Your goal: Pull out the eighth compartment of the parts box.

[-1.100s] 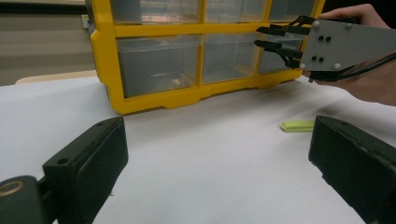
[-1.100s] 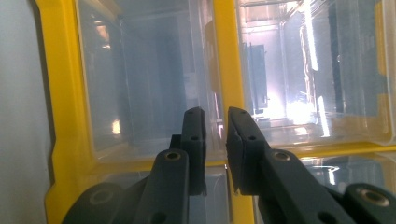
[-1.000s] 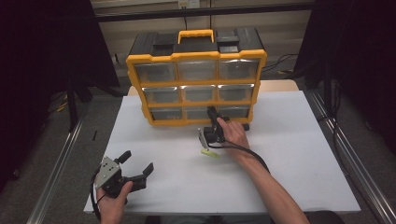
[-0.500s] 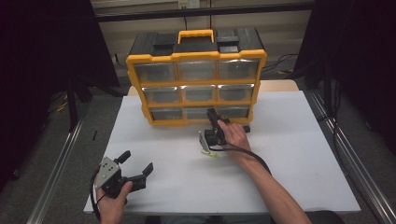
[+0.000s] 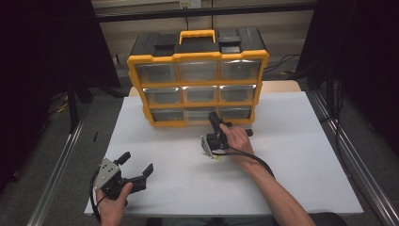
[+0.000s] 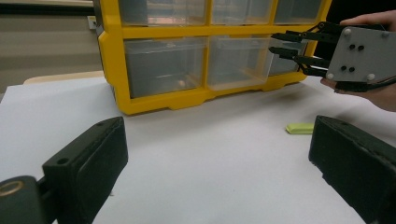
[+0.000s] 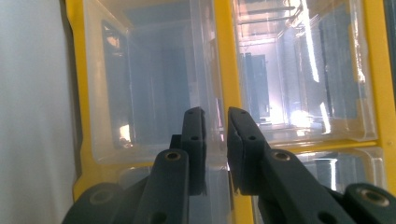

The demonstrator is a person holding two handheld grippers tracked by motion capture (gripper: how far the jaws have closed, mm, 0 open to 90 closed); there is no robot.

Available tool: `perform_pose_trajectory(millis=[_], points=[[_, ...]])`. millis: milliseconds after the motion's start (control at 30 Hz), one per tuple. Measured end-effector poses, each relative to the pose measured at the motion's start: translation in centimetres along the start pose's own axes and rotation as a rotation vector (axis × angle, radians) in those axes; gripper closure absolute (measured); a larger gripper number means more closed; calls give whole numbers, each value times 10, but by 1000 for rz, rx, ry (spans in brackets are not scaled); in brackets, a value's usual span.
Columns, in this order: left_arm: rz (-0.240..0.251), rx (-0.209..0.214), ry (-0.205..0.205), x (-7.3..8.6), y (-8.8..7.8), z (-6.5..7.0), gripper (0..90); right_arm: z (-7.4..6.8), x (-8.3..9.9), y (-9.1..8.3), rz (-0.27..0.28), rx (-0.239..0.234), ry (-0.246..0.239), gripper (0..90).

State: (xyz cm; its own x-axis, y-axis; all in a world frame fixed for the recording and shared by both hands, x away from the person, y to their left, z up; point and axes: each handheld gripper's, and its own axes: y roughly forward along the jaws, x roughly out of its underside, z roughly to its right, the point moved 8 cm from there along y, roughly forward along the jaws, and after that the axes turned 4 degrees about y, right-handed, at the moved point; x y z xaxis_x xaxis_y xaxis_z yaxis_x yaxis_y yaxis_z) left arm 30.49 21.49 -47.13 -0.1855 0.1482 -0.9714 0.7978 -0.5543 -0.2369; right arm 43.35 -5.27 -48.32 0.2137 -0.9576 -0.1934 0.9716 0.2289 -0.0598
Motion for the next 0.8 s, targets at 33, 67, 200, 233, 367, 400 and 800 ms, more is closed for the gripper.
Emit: perform_pose_trajectory(millis=[33,67,200,233,367,400,800], points=[[0,1,0,0,0,0,47,-1,0,-1,-7,-11,7,780],[1,1,-1,0,0,1,47,-1,0,-3,0,-6,-2,781],[5,3,10,-1,0,2,48,-3,0,-6,-1,0,38,780],[5,6,8,-1,0,3,47,-3,0,-6,4,-3,33,780],[2,1,7,-1,0,2,47,-3,-1,-9,11,-2,26,780],[2,1,7,-1,0,2,48,-3,-1,-9,13,-2,22,780],[9,7,4,-2,0,5,47,-4,-3,-18,29,3,22,781]])
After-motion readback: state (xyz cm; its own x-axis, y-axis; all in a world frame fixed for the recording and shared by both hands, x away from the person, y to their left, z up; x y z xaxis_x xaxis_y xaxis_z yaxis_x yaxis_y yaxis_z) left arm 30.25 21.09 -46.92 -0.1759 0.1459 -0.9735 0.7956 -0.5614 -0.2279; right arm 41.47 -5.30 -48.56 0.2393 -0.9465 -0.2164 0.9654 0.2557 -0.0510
